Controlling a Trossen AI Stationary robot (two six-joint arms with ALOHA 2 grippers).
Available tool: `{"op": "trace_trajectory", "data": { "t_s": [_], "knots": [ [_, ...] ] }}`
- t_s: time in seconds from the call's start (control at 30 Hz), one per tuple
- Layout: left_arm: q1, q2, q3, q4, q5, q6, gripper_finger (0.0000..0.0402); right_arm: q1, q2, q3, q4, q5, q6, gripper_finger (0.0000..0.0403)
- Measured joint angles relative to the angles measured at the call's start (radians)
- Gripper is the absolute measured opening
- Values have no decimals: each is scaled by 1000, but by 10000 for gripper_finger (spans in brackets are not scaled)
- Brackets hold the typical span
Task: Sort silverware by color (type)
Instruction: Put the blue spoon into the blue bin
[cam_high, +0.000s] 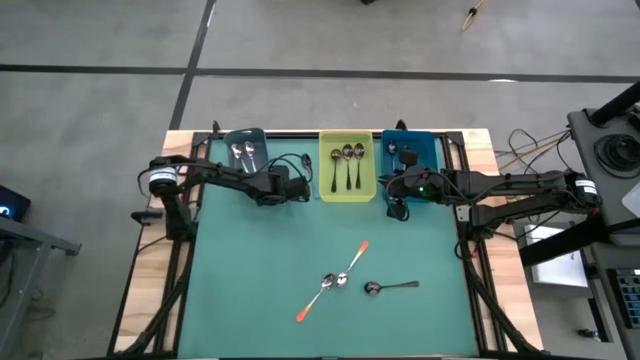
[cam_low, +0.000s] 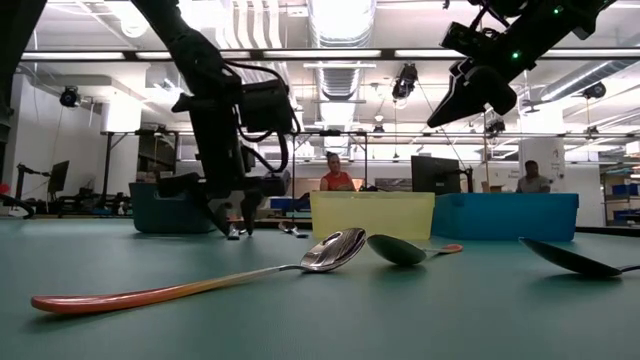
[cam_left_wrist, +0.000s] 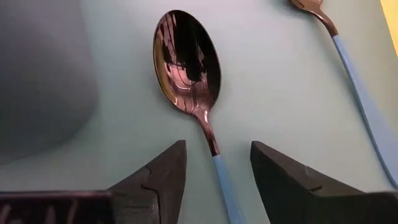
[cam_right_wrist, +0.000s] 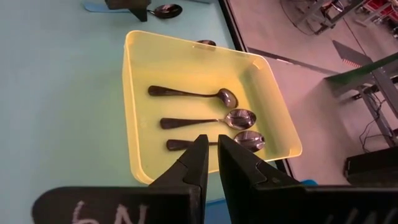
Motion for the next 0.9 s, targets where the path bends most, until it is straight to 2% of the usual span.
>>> {"op": "trace_trajectory", "data": {
  "t_s": [0.13, 0.57, 0.9],
  "knots": [
    [-5, 1, 0, -1, -17, -8, 139, 0, 0, 0, 0, 0, 0, 28],
    [-16, 2, -1, 2, -34, -60, 8, 0, 0, 0, 1, 0, -5, 28],
    [-73, 2, -2, 6, -98, -160, 2, 0, 0, -1, 0, 0, -6, 28]
  ]
}}
